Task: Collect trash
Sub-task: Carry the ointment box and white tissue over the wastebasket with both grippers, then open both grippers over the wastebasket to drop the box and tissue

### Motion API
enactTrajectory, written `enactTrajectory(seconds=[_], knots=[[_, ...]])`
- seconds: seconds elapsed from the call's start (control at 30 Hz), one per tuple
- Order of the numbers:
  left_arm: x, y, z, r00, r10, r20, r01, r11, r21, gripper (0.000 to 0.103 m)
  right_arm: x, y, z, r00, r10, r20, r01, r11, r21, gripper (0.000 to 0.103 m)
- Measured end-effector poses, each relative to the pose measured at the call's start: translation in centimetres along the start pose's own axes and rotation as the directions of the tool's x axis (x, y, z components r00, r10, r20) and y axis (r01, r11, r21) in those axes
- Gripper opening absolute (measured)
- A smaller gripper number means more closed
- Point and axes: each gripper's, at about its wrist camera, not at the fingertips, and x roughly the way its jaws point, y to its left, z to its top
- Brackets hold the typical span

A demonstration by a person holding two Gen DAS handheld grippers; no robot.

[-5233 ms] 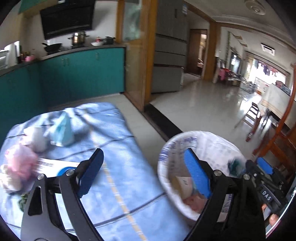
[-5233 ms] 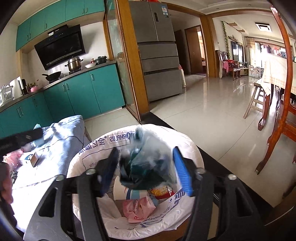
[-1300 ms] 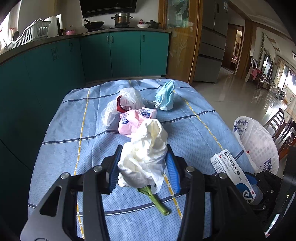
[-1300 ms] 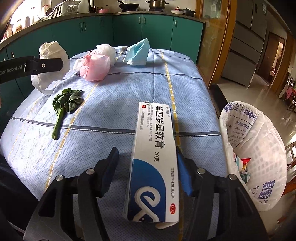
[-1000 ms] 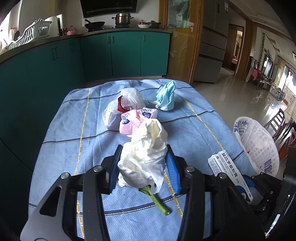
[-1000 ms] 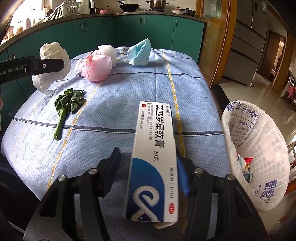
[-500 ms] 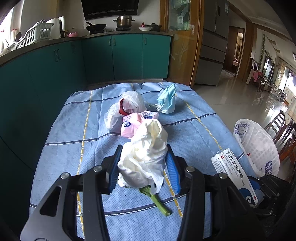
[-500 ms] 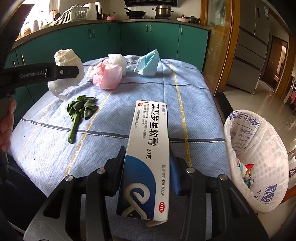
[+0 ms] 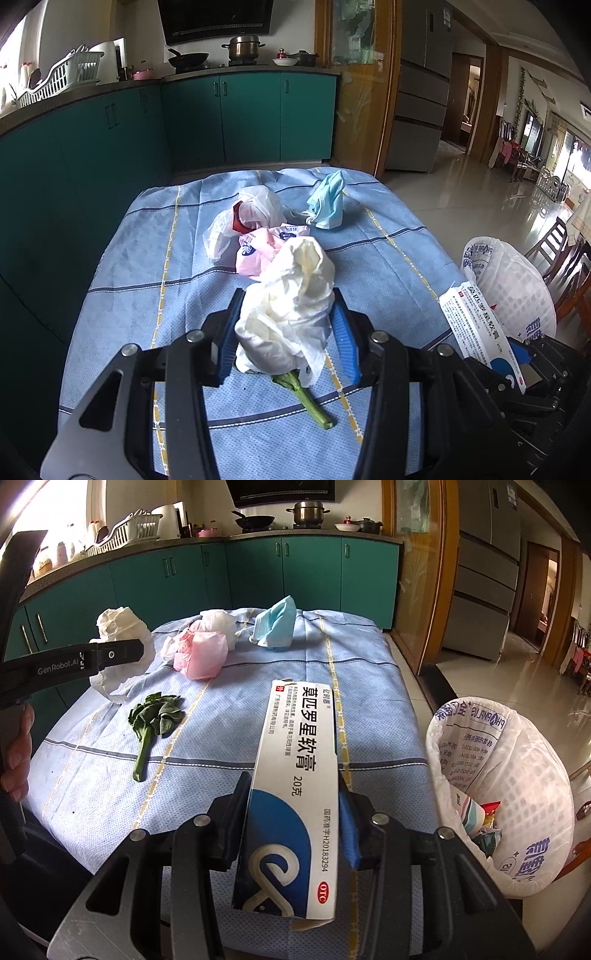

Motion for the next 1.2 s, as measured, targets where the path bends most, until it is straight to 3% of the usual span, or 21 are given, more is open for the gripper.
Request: enactTrajectory(seconds=[0.33,0.6,0.9,1.2], knots=[[-1.6,-0.5,0.1,0.997,-0.005,0.079,0.005,1.000,0.001,0.046,-2.3,-1.2,0.8,0.995,-0.022,0.096,0.019,0.999,0.029,0.043],[-2.2,-2.4,0.7,0.991,-0.061,0.121,0.063,0.998,-0.008,0.046,-4.6,-5.2,1.2,0.982,-0.119,0.150,0.105,0.989,0.104,0.043],[-0.1,-9.8,1.2,0.983,-0.163,0.084,0.156,0.985,0.080,0.046,-7.0,-11.9,0.0,0.950,-0.268,0.162,0.227,0.946,0.231,0.043],[2.8,-16.0,0.6,0.969,-0.247,0.031,0.241,0.962,0.131,0.046,-8.1,-16.1,-1.7,0.935,-0.327,0.137,0.277,0.915,0.292,0.043]])
